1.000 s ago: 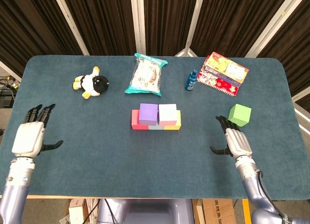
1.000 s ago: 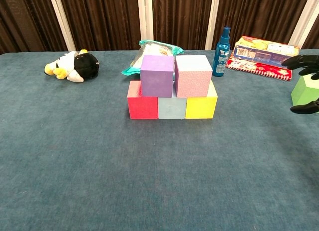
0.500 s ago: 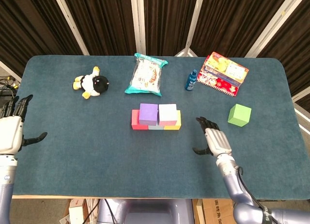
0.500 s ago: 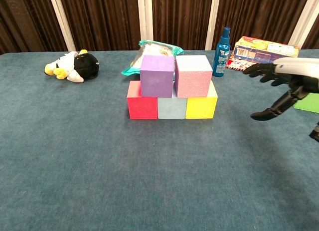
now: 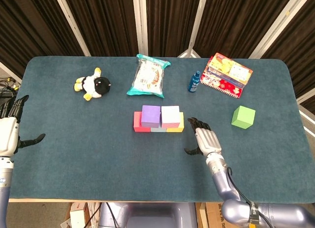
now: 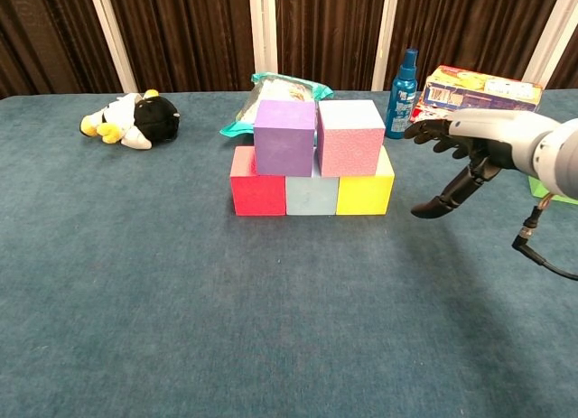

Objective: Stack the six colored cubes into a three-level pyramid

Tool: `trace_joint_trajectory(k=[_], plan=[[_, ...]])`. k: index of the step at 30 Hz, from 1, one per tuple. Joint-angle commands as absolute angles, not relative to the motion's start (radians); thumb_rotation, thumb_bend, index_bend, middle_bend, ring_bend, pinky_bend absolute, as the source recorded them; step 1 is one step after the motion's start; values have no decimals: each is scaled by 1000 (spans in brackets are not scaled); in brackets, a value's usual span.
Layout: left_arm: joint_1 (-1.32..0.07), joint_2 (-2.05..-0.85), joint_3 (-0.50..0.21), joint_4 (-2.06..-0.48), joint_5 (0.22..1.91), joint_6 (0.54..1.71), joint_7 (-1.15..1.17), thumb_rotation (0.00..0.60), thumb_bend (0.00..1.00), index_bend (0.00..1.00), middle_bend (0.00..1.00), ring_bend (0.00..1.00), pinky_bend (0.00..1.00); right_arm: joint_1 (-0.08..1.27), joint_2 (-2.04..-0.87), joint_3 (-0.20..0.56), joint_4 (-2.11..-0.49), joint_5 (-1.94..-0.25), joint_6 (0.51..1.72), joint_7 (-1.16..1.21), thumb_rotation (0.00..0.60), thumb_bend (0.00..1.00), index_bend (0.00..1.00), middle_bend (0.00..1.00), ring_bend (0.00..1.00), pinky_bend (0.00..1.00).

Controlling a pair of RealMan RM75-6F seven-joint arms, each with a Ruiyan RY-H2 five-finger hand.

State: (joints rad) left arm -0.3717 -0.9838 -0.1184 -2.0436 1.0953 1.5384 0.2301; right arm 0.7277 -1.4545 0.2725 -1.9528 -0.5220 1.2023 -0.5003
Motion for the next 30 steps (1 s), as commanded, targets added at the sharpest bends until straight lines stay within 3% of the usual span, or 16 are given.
trace_joint_trajectory(k=[1,30], plan=[[-368,-985,-124,-2042,1092,1529,231,600,156,1,96,14,38,734,-1462,274,-1952,-513,1208,-506,600,262,0,0,0,11],[-333,-998,-181,-2042,1076,1498,267,600,156,1,92,14,38,782,-1495,288,-1959,-484,1234,-532,600,263,0,0,0,11]])
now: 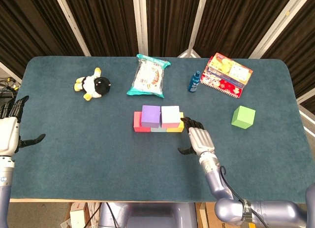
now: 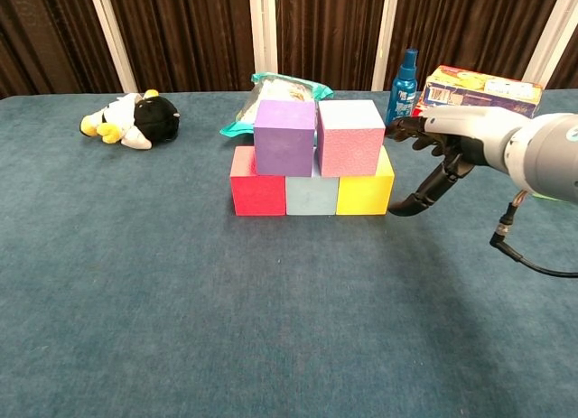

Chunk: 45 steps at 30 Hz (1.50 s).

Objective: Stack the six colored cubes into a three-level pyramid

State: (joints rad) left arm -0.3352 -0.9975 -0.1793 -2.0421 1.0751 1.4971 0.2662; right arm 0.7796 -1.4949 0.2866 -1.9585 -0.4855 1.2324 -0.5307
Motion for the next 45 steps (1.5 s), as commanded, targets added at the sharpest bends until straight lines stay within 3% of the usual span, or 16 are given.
trace_joint_trajectory(k=[1,45], plan=[[-333,-999,-183,-2042,1076,1498,267,600,156,1,92,14,38,784,-1496,289,-1959,-483,1234,-533,600,263,0,0,0,11],[-310,-1010,-225,-2043,1062,1478,288,600,156,7,92,14,38,815,-1519,282,-1964,-455,1253,-554,600,263,0,0,0,11]])
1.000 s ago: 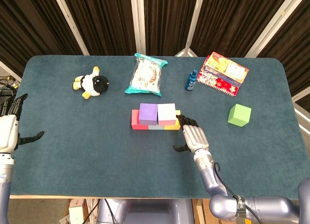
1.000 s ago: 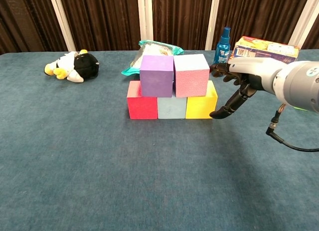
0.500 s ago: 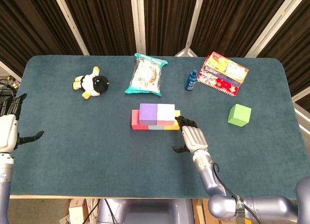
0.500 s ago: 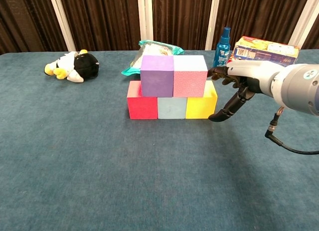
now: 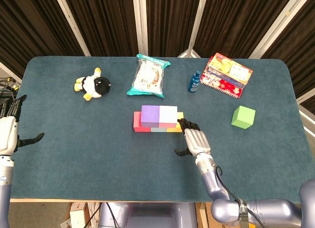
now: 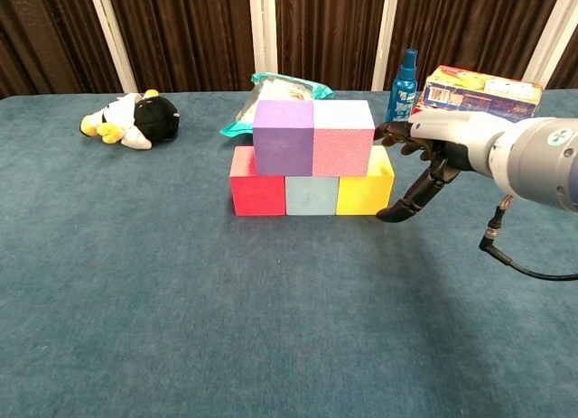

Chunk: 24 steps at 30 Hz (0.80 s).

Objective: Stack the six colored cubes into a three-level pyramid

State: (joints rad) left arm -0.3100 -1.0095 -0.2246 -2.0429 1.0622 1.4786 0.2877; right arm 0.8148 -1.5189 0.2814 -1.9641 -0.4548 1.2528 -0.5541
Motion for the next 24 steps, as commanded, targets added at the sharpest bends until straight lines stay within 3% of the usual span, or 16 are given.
trace_joint_trajectory(k=[1,14,24], plan=[[-310,-1010,-225,-2043,1062,1478,288,600,156,7,92,14,38,815,-1519,282,-1964,-455,1254,-554,600,263,0,0,0,11],[-305,-1008,-232,-2045,1062,1476,290,600,156,7,92,14,38,796,-1489,272,-1978,-480,1288,-557,600,262,0,0,0,11],[-300,-1002,-235,-2056,1075,1478,284,600,136,7,89,14,38,731,-1349,257,-1936,-541,1280,-513,600,263,0,0,0,11]])
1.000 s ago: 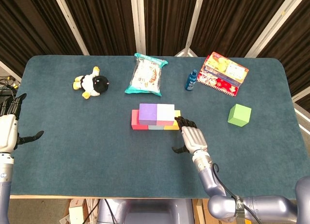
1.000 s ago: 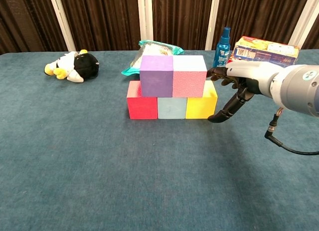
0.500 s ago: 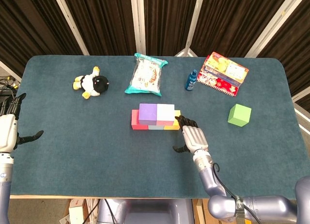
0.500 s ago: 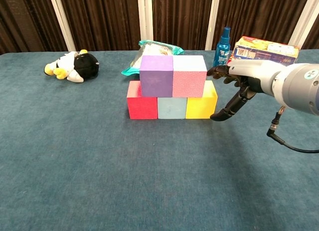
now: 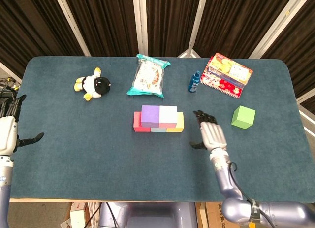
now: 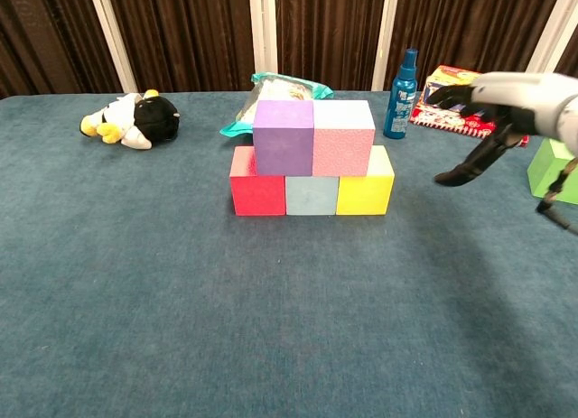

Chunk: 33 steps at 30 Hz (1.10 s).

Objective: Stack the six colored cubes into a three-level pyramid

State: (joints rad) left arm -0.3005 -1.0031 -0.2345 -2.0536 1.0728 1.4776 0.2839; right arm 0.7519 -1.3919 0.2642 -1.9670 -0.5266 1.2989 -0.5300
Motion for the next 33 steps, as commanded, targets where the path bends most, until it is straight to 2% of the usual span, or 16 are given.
trace_joint_trajectory(k=[1,11,23,33], plan=[[-299,-1001,-235,-2058,1077,1479,284,600,136,7,89,14,38,724,-1331,257,-1922,-540,1264,-503,600,263,0,0,0,11],[-296,-1001,-233,-2065,1093,1488,302,600,137,7,89,14,38,717,-1251,262,-1696,-457,1073,-451,600,262,0,0,0,2],[-299,-1014,-235,-2050,1075,1487,329,600,136,7,89,14,38,774,-1265,240,-1428,-275,816,-463,600,263,0,0,0,0],[-302,-1022,-237,-2040,1065,1486,343,600,136,7,89,14,38,817,-1305,194,-1272,-171,707,-490,600,262,0,0,0,0]])
